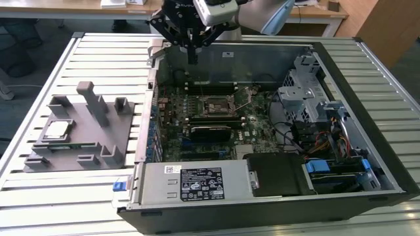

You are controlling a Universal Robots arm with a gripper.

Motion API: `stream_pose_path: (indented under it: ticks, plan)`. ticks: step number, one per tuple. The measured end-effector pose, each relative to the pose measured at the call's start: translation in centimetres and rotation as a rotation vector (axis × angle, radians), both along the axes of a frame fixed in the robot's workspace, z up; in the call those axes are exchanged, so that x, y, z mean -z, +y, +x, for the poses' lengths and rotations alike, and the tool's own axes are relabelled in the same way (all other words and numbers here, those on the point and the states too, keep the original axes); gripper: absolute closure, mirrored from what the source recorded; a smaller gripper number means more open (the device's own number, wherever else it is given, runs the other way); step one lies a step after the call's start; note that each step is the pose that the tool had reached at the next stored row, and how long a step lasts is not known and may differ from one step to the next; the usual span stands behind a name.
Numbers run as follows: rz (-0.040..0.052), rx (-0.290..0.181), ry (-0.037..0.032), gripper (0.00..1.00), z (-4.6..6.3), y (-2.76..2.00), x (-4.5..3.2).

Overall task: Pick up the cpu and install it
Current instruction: 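Reach for the cpu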

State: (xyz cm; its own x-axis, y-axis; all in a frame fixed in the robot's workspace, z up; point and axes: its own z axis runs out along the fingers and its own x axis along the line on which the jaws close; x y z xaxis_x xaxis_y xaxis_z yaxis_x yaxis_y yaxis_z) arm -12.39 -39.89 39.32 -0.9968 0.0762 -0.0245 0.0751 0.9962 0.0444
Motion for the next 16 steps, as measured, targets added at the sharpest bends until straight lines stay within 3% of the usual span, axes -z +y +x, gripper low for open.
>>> stream_pose_path:
  ticks: [16]
  plan:
    - [0.0000, 0.000, 0.0000, 0.89, -0.91, 0.00, 0.03]
